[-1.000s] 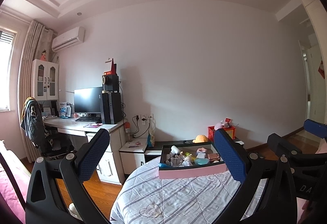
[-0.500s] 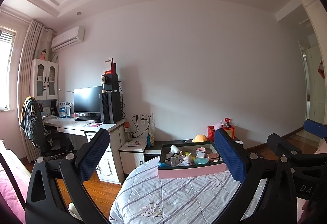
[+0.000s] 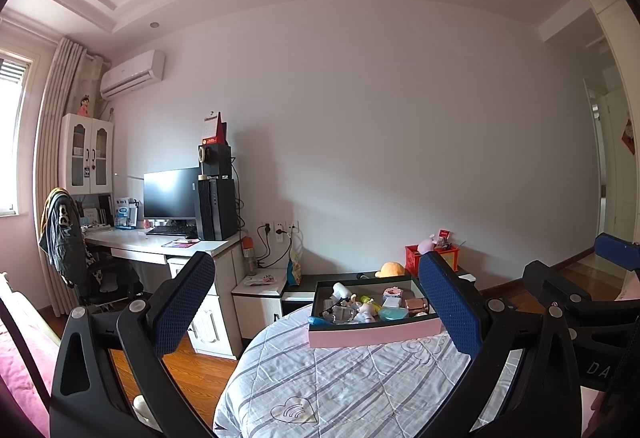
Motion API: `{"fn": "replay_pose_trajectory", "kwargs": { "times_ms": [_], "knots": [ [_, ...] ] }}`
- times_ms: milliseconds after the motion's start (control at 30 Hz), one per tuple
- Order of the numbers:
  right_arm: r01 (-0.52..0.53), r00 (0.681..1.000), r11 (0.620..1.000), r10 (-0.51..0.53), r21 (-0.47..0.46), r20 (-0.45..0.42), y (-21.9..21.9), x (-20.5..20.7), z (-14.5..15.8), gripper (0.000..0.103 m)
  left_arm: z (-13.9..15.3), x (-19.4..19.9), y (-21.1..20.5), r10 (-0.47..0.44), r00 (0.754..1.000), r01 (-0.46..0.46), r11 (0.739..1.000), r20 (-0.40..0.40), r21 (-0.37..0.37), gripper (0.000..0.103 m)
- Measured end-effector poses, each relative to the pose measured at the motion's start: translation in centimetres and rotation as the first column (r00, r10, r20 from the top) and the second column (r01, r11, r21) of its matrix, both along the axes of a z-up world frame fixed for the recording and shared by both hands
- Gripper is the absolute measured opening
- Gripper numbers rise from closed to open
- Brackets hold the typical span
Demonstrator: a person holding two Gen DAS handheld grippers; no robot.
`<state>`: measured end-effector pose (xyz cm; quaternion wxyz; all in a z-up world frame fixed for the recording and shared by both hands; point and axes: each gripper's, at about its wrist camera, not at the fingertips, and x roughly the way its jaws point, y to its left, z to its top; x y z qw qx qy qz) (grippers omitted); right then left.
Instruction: Organize rigid objects
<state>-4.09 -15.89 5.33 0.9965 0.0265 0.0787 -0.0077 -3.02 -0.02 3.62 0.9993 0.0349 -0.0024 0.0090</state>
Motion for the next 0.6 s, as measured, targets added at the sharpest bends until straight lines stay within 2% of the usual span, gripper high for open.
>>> {"fn": "replay_pose_trajectory", "kwargs": {
  "times_ms": [600],
  "knots": [
    [0.002, 1.000, 1.000, -0.002, -0.005, -0.009, -0.20, 0.46, -0.41, 0.103, -0.40, 0.40, -0.03, -0.006, 1.000, 0.006, 1.000, -0.009, -0.003, 0.103]
  ]
}}
